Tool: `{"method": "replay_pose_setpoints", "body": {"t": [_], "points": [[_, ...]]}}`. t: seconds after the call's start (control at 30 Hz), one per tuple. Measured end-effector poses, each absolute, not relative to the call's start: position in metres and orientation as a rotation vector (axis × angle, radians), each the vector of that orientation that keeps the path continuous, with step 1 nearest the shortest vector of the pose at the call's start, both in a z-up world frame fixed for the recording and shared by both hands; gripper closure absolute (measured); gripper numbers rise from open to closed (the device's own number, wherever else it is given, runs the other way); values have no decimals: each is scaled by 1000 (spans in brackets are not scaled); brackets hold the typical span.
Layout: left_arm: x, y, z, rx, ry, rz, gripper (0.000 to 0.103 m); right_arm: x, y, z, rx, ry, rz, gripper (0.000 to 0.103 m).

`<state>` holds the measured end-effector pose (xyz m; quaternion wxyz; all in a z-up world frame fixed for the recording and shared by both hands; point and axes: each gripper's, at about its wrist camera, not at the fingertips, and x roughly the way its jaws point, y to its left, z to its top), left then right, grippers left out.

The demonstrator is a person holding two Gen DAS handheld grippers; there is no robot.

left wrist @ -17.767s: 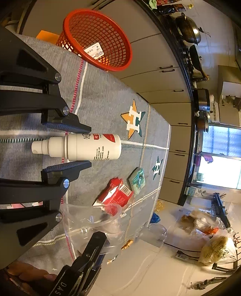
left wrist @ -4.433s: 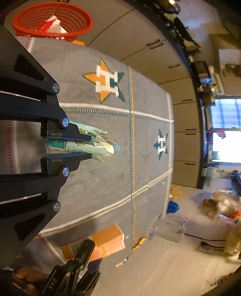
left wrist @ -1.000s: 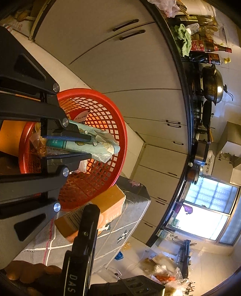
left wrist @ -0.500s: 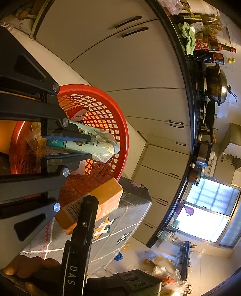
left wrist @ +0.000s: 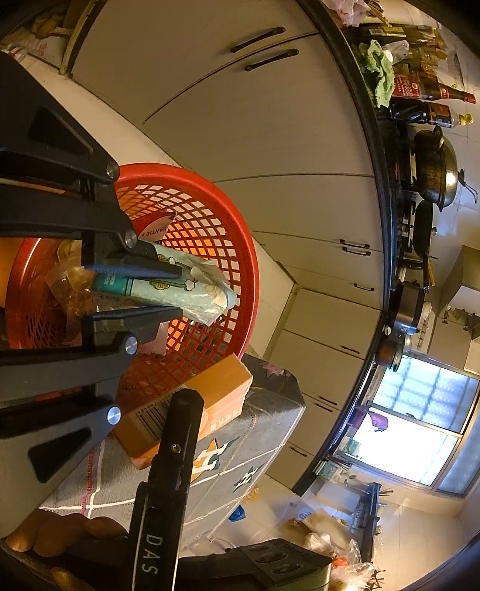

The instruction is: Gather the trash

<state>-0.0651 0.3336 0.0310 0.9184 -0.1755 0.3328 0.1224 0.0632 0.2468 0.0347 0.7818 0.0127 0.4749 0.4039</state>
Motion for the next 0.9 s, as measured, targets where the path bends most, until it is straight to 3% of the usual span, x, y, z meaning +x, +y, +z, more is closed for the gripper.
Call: {"method": "replay_pose_setpoints", "body": {"t": [0.2,0.47,0.53,0.6,0.73,0.9], "points": [[-70,335,34,-374,658,259,66,62,241,41,44,1014,881,45],[-87,327,51,-379,609,286,61,49,218,60,65,962,876,44],[-99,321,59,-363,572,316,51,37,206,70,35,915,854,40],[-115,312,66,-345,530,369,32,21,193,78,-18,856,801,33],[-144,280,75,-248,463,486,17,-14,168,87,-124,739,716,19],[-171,227,73,-119,421,573,1,-63,129,84,-240,597,609,11]]}}
